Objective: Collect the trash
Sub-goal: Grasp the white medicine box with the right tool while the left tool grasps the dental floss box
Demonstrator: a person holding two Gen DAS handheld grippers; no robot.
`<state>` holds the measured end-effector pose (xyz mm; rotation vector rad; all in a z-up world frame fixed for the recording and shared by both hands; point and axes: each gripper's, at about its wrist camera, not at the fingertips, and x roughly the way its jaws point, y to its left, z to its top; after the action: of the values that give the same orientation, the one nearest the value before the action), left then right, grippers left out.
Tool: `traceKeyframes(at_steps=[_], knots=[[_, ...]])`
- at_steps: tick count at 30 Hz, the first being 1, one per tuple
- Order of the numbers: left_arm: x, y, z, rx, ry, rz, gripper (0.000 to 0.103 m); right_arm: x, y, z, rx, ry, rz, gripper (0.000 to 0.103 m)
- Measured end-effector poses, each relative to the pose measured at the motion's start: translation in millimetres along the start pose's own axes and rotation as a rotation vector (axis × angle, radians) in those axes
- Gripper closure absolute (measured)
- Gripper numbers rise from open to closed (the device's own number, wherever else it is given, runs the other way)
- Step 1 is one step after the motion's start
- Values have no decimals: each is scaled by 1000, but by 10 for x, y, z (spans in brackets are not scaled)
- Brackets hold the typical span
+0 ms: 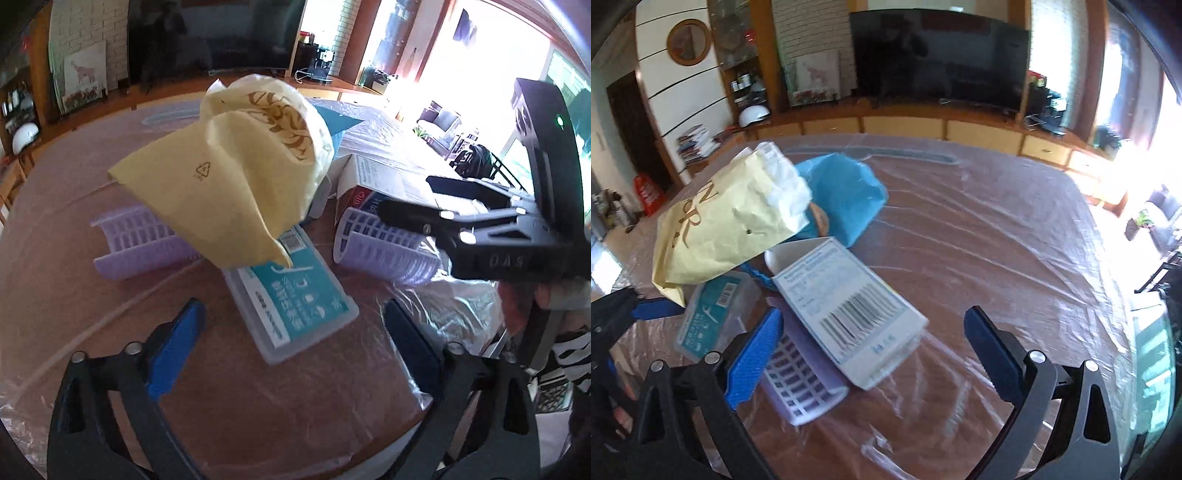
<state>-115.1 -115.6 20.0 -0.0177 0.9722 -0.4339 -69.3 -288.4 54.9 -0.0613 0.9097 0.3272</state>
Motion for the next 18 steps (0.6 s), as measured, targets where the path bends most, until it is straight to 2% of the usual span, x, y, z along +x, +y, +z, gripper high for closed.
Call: traceKeyframes(at_steps=[2,4,7,11,13,15,18], knots=[[15,31,6,-10,-1,4,17,84,-5,27,-7,19,44,8],[26,44,51,3,17,30,31,142,-33,50,3,44,104,21],[-37,94,87,-4,30,52,37,196,-111,104,37,67,169,32],[-124,299,32,-60,33,48,37,156,-189,111,76,67,230,32],[-134,407,2,-103,36,45,37,144,-175,111,63,67,214,32],[-145,448,-9,-126,24,4,36,162,-157,128,31,64,171,24],[-87,366,33,-87,33,-3,32,235,-154,149,18,62,160,19]])
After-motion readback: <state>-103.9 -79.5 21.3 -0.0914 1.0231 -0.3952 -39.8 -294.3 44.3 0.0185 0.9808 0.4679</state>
